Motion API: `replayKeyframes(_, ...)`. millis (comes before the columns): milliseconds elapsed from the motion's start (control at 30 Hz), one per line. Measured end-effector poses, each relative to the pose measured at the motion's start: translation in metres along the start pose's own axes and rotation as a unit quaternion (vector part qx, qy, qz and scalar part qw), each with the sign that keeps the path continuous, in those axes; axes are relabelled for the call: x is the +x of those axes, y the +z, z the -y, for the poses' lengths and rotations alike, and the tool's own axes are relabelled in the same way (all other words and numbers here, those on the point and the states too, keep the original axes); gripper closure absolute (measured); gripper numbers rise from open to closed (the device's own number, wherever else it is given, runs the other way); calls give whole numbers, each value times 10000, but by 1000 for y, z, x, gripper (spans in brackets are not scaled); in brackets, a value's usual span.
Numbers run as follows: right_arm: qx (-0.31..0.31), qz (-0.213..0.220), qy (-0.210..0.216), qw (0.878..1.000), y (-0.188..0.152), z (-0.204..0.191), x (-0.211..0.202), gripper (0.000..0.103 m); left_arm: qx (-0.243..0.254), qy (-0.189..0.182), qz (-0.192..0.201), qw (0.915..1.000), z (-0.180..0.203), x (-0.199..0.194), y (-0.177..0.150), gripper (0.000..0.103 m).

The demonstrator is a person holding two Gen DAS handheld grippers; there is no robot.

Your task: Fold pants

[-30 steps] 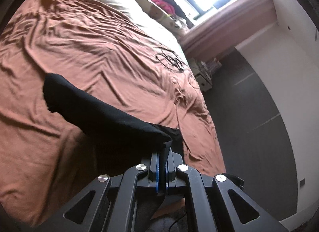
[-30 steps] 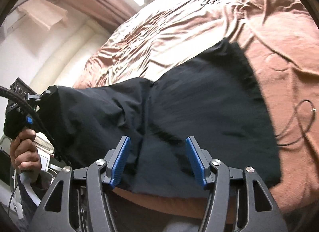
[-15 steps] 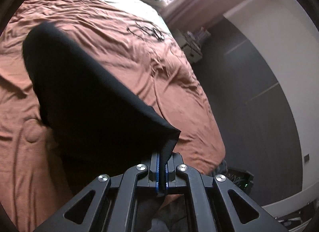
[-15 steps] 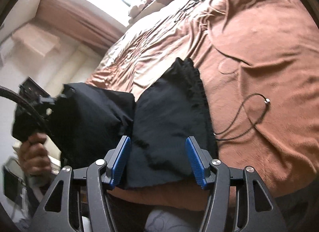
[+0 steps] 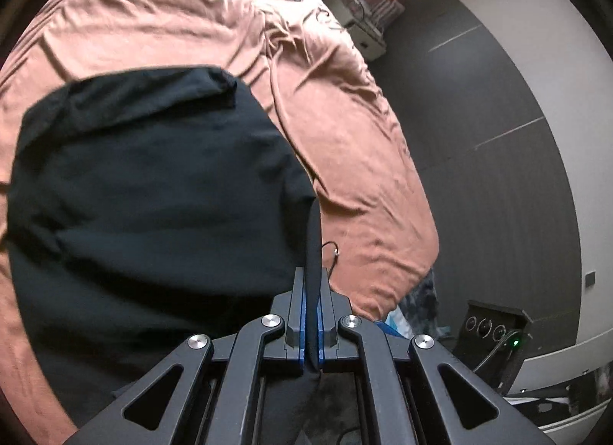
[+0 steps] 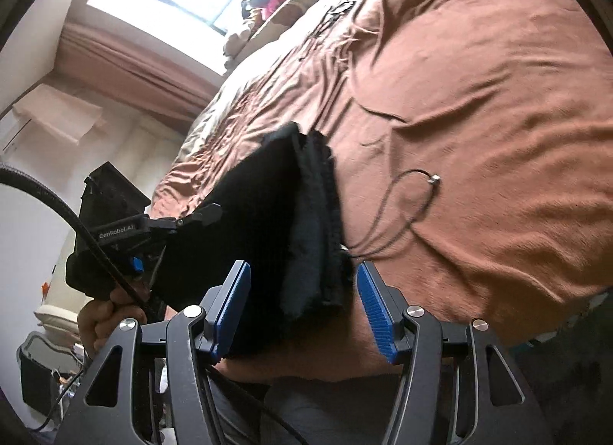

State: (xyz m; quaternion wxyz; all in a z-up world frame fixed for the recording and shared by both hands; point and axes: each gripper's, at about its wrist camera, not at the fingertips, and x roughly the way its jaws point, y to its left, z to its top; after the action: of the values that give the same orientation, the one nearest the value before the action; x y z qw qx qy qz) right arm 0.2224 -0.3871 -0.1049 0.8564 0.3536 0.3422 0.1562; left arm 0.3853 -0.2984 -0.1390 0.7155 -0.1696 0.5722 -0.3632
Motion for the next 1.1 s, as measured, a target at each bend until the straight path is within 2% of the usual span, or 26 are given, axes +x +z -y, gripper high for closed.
replayKeyframes(167, 128, -30, -59, 9999, 0, 6, -7, 47, 91, -15, -79, 9999, 4, 6, -4, 100)
replayKeyframes(300, 80, -60, -52, 9999, 3, 5, -4, 47, 248, 180, -244, 9992, 12, 19, -9, 97)
replayKeyframes(333, 70, -71, -33, 9999, 4, 5, -4, 47, 222, 163, -281, 9992, 11, 19, -10, 88)
replayKeyframes(367, 59, -84, -1, 9999, 4, 4, -4, 47, 163, 93, -317, 9993, 10, 19, -10, 70)
replayKeyframes(433, 40, -107, 30, 9999, 5, 3, 0, 47, 79, 52, -192, 9998, 6, 11, -9, 45)
replayKeyframes(467, 33, -131, 75, 9999, 6, 1, 0, 47, 77, 74, -103, 9999, 5, 5, -11, 42)
replayKeyframes(567, 17, -189, 152, 9997, 5, -1, 8, 47, 9, 86, 5, 10000, -2, -11, -12, 42)
replayKeyframes(733, -93, -351, 174, 9992, -2, -9, 23, 47, -51, 358, 215, 9991, -23, -37, -19, 42)
replayKeyframes(967, -421, -728, -221, 9962, -15, -21, 49, 47, -320, 629, 464, 9964, -57, -66, -35, 42)
replayKeyframes(1000, -458, -781, -272, 9955, -17, -23, 52, 50, -375, 654, 500, 9959, -63, -71, -38, 42)
replayKeyframes(1067, -512, -924, -361, 9937, -20, -24, 59, 78, -457, 730, 574, 9946, -76, -82, -45, 42)
replayKeyframes(1100, -555, -949, -439, 9930, -21, -25, 60, 85, -488, 763, 607, 9940, -80, -85, -46, 42)
